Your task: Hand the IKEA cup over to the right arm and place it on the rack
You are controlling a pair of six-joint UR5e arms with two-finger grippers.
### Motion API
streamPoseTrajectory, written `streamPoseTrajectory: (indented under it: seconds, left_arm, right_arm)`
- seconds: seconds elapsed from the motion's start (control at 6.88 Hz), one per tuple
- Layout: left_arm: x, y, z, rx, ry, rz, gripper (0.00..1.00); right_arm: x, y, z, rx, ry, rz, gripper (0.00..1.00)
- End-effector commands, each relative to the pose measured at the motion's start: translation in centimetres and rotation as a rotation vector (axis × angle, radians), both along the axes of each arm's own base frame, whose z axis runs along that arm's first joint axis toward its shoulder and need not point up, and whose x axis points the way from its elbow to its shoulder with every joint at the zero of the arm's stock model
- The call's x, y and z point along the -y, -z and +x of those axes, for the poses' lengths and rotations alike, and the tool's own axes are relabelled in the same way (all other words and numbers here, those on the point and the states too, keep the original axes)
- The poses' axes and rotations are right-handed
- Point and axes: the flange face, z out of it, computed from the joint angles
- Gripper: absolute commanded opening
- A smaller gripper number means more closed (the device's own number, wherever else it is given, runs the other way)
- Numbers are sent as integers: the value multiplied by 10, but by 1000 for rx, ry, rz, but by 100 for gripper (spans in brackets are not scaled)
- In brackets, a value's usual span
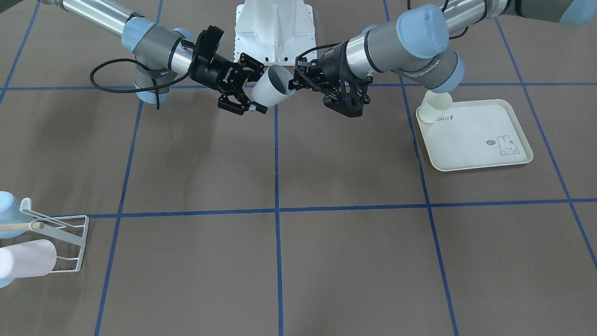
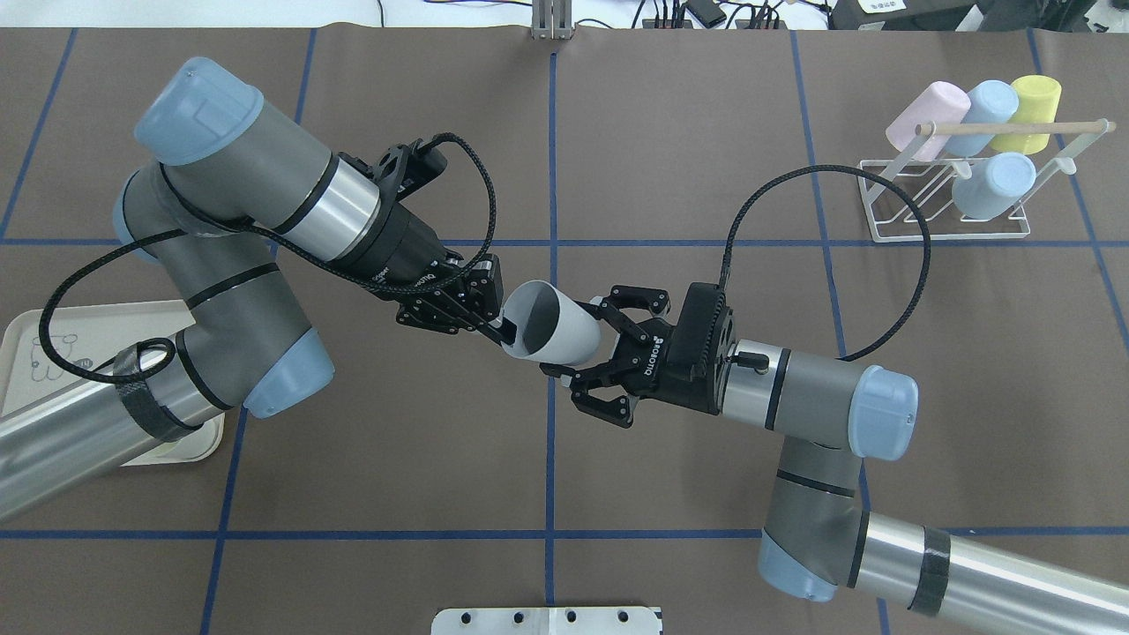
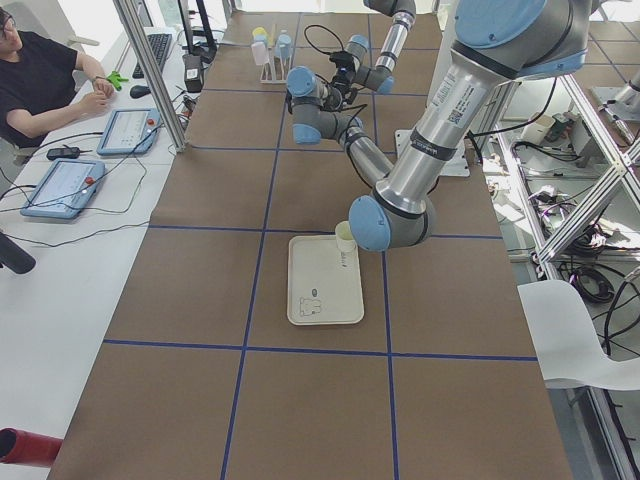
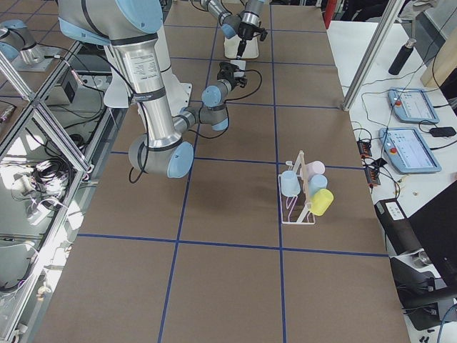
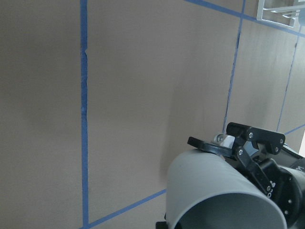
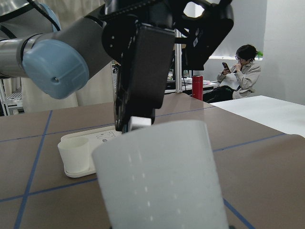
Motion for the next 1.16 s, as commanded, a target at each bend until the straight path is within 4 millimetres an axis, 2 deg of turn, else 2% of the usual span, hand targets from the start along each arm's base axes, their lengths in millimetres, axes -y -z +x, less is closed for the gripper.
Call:
streamPoseTrajectory:
  seconds: [0.0, 0.15, 0.29, 0.44, 0.58, 0.73, 0.87, 1.02]
  left_arm:
    - [1, 0, 0, 1, 1, 0, 16]
    - [2, 1, -3, -5, 5, 10, 91]
    - [4, 4, -10, -16, 15, 19, 100]
    - [10, 4, -17, -18, 30, 20, 100]
    - [22, 2, -32, -12, 51, 14, 100]
    - [40, -3, -50, 2, 103, 3, 100]
    - [47, -16, -58, 19, 132, -9, 100]
    - [58, -42, -73, 56, 172, -42, 100]
  right_arm:
    - [0, 0, 0, 0, 1, 0, 44]
    - [-1, -1, 0, -2, 2, 0, 44]
    - [-1, -2, 0, -4, 2, -1, 44]
    - [0, -4, 0, -11, -1, -4, 44]
    - [7, -6, 4, -31, -16, 4, 38]
    - [18, -24, 10, -109, -51, 7, 27]
    - [35, -37, 13, -222, -86, 8, 17]
    - [48, -46, 13, -327, -122, 28, 8]
